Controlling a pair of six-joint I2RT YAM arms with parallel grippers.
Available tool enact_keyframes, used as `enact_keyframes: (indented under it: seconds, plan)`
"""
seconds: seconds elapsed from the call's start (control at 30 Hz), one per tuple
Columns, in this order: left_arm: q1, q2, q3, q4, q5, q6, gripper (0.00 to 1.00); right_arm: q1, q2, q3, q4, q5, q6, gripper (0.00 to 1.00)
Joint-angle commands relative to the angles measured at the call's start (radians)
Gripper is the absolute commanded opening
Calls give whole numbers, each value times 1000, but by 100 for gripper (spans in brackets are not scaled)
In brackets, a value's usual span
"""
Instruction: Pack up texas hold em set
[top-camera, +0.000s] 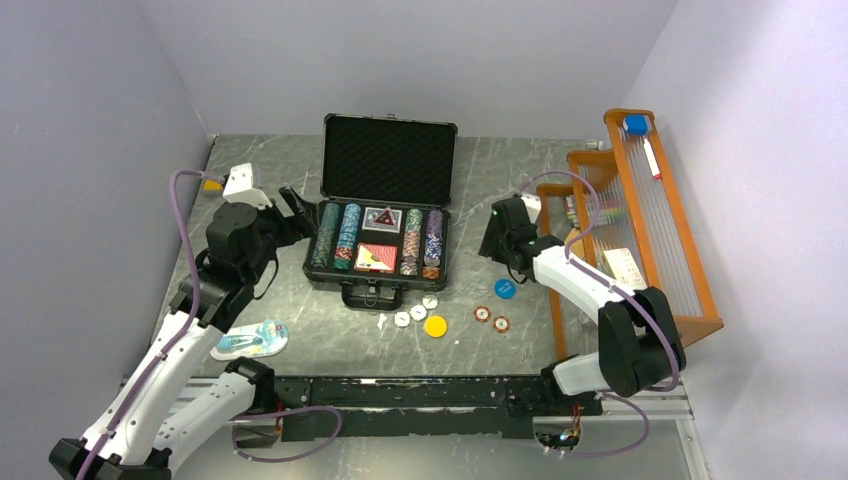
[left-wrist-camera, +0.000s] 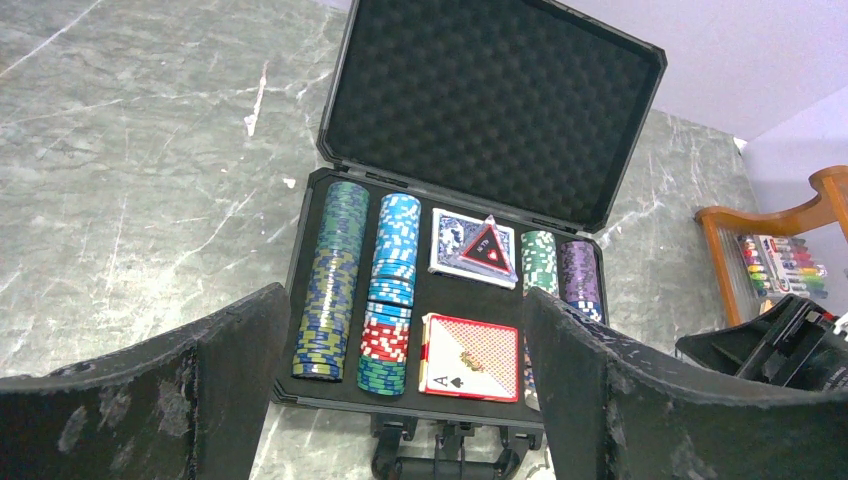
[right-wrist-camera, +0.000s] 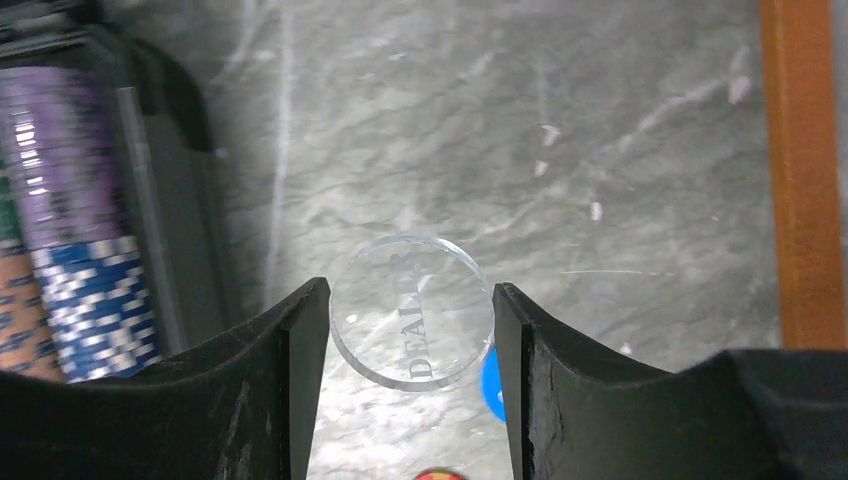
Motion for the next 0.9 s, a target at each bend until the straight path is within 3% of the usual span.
enact_keyframes:
  seconds: [0.0, 0.4, 0.87]
  plan:
    - [-5, -9, 4, 17, 3, 5, 90, 69, -37, 64, 14, -17, -28, 56]
    - [-5, -15, 2, 18, -2, 3, 90, 428, 91, 275, 70, 28, -62, 57]
    - [-5, -18, 1, 15, -8, 4, 90, 571, 425, 562, 48, 14, -119, 59]
